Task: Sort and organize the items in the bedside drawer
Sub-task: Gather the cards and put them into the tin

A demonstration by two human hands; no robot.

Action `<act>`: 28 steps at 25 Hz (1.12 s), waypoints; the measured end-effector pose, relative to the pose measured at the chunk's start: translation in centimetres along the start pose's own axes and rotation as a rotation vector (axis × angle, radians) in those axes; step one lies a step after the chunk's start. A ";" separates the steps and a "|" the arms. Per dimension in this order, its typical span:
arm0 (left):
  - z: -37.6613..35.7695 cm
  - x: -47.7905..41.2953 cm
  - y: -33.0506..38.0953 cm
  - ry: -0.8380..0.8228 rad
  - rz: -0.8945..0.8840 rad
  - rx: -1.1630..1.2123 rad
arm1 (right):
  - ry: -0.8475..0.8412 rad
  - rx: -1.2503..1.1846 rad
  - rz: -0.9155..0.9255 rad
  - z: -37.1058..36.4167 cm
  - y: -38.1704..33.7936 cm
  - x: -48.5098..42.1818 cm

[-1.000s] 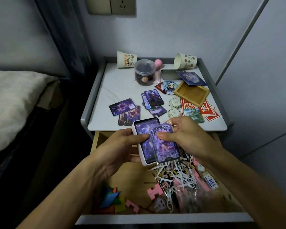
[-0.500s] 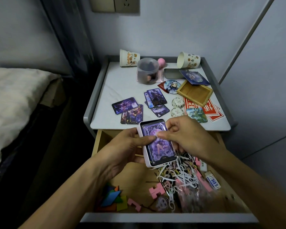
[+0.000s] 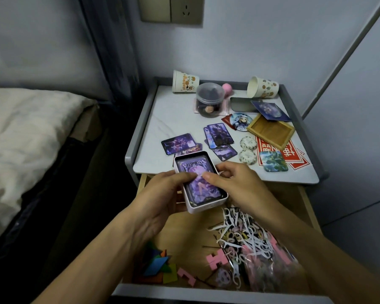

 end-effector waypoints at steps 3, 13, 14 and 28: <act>1.2 0.1 0.4 0.076 0.005 0.042 | -0.010 -0.052 0.000 -1.8 -0.3 -0.5; 9.7 -1.3 5.8 0.310 -0.077 0.434 | -0.208 0.986 0.514 -7.3 -7.5 -13.2; 9.7 -1.3 5.9 0.303 -0.078 0.443 | -0.220 1.005 0.513 -7.7 -7.4 -13.7; 11.3 0.2 8.1 0.315 -0.104 0.583 | -0.084 0.683 0.511 -7.4 -7.3 -12.4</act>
Point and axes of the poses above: each hand's wrist, its own x-axis away from the middle knuckle, its own z-axis out of the back of the hand, y = z × x, the point moved 7 cm from there along -x, towards the middle knuckle, and after that the axes turned 9 degrees about y, right-handed, at the moved point
